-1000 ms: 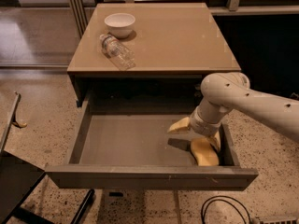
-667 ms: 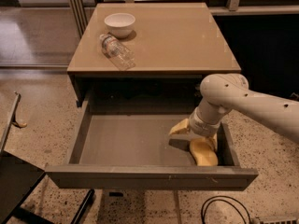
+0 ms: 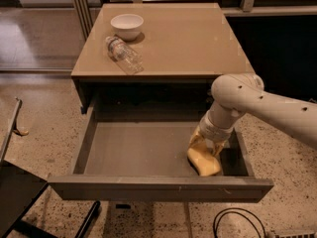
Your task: Pick sponge from top drawer and place on counter
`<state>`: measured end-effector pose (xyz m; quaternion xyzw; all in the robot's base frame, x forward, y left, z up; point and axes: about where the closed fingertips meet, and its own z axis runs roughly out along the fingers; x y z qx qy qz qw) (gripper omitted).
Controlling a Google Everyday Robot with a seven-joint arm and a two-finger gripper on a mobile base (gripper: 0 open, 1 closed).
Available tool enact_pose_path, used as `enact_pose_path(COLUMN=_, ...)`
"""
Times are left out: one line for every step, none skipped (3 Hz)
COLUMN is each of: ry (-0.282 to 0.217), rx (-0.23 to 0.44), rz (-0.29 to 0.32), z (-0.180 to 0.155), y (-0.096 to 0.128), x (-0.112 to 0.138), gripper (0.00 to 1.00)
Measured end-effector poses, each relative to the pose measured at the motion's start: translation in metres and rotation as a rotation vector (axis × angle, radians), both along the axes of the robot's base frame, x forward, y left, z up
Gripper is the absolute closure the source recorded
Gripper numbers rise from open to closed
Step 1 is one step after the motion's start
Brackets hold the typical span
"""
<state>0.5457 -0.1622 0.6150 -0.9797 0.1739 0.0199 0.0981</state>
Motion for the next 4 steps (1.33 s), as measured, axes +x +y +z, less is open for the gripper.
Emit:
enact_pose_path(ry=-0.008, rx=-0.018, rz=-0.045, z=0.014, y=0.002, x=0.002, gripper=0.84)
enact_pose_path(ry=-0.035, rx=-0.021, rz=-0.095, z=0.041, y=0.005, x=0.003, gripper=1.0)
enact_pose_path(ry=-0.103, rx=-0.01, rz=-0.197, z=0.094, y=0.0, x=0.016, gripper=1.0)
enact_pose_path(ry=-0.202, rx=0.037, rz=-0.335, z=0.162, y=-0.009, x=0.039, gripper=1.0)
